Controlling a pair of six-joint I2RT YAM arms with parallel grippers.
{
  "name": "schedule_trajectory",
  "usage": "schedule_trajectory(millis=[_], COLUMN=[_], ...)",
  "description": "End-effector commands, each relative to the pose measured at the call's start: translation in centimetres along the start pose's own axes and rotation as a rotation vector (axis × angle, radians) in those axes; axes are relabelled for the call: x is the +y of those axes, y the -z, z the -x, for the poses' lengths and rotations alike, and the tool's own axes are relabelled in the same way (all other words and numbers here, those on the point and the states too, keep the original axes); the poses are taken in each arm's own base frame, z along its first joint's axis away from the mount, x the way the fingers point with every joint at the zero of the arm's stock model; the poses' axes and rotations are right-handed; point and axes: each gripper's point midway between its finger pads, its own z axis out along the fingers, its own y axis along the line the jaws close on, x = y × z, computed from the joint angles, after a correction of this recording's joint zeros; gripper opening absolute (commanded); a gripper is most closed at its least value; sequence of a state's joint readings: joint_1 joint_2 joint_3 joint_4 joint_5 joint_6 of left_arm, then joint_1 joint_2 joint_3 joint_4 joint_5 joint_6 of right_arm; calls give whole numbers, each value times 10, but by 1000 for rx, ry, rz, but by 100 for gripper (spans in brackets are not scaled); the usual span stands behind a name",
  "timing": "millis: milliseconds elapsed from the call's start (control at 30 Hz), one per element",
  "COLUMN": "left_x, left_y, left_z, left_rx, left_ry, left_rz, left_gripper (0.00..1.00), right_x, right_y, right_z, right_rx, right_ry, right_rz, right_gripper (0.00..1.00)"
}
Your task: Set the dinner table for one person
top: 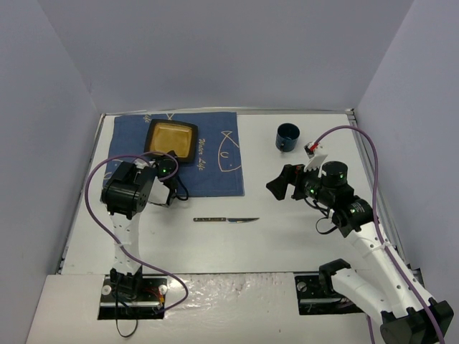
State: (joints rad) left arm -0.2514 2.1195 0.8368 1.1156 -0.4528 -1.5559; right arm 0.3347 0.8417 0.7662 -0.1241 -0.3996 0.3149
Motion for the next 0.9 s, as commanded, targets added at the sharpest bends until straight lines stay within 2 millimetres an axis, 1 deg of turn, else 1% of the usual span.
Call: schedule_trajectory(millis=[0, 267, 533, 867], left_x=[-153, -144, -140, -135], left_y=[24, 25, 24, 24], left_z=[36, 35, 31, 28], left_rx=[-87, -104, -105, -116], left_ry=[369, 373, 398, 404], left_rz=[-461, -444, -434, -424], left_gripper=[0, 0, 1, 10], right_x=[6, 6, 5, 5], right_y=[1, 1, 1, 2], right_z=[20, 18, 17, 16], right_rx=[-69, -68, -67, -69], right_ry=[34, 33, 33, 32], right_rz=[16, 14, 12, 10], right_gripper=[98, 98, 98, 98])
